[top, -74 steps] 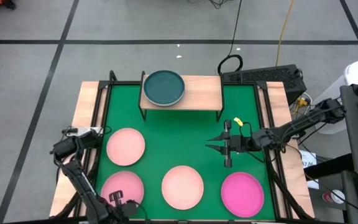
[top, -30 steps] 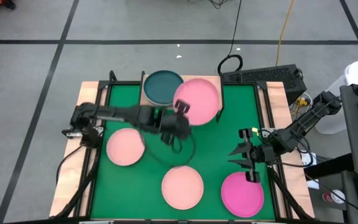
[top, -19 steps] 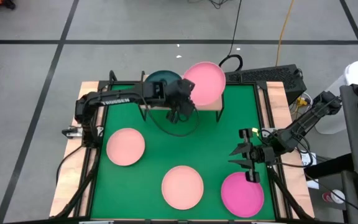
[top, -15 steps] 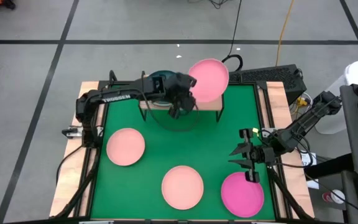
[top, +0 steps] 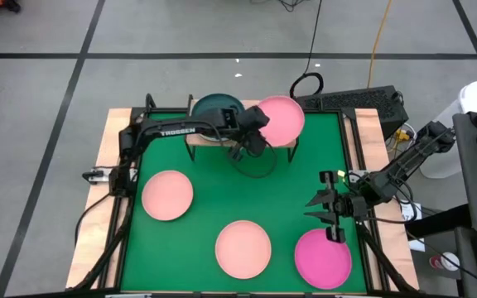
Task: Place and stack plates onto a shelf
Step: Put the light pink plate on the shelf
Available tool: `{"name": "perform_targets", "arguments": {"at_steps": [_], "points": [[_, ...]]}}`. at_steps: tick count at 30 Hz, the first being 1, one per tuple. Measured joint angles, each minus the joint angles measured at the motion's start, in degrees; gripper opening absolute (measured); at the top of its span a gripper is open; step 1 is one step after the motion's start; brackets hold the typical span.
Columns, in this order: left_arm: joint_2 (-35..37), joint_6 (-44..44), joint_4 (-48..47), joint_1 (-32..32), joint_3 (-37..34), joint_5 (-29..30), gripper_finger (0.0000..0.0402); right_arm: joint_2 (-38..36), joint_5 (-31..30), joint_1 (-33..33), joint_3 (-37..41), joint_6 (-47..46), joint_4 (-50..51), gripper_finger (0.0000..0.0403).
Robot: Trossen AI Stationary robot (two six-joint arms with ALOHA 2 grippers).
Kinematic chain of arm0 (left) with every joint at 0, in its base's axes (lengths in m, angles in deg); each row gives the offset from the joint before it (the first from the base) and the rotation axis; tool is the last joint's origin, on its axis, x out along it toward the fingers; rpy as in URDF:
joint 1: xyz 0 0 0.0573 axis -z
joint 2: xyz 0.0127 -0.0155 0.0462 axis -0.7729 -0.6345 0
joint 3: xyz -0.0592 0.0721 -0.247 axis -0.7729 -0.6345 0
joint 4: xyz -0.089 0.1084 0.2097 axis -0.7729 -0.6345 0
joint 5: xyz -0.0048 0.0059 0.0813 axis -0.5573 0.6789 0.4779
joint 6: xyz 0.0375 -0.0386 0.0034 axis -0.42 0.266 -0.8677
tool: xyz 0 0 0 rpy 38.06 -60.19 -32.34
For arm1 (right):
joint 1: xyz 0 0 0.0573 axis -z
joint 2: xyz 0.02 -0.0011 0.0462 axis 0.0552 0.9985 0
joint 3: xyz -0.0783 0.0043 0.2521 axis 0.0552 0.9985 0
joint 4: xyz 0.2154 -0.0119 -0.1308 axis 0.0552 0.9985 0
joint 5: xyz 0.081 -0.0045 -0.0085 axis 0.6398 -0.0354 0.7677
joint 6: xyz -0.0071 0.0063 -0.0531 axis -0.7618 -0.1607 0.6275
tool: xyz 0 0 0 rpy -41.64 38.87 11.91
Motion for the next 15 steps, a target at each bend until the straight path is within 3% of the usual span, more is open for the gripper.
{"name": "perform_targets", "arguments": {"at_steps": [8,15], "points": [[-0.06,-0.32,-1.14,-0.40,0.00,7.16,0.0019,0.00,-0.20,0.00,0.00,1.62,0.00,0.0070],[0.05,-0.73,-2.64,-1.80,0.00,7.11,0.0020,0.00,-3.08,0.02,0.00,2.18,-0.01,0.0070]]}}
